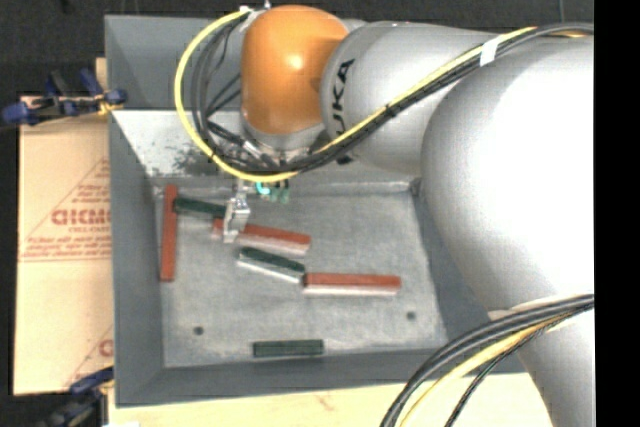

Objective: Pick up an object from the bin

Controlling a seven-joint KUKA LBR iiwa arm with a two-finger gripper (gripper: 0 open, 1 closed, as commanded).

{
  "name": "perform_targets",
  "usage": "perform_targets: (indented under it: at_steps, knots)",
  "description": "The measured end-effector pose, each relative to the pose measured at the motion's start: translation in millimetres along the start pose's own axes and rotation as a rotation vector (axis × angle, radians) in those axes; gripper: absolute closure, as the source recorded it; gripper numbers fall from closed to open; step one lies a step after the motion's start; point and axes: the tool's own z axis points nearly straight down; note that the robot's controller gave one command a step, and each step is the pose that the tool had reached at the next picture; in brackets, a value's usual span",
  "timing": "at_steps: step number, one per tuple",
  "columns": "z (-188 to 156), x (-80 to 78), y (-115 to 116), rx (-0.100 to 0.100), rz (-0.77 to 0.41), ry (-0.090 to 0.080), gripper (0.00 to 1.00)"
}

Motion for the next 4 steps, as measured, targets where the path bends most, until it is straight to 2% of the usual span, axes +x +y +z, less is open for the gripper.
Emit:
perform_targets:
  at_steps: [1,2,3,4]
  knots:
    - [-4.8,-2.3,-0.4,-0.001,0.003,-0.008,0.00]
    - [48.0,8.2,-22.5,-0.002,0.121,-0.009,0.00]
    - [46.7,7.0,-22.9,-0.003,0.139,-0.012,0.00]
    - [54.2,16.8,-25.0,-0.002,0.213,-0.008,0.00]
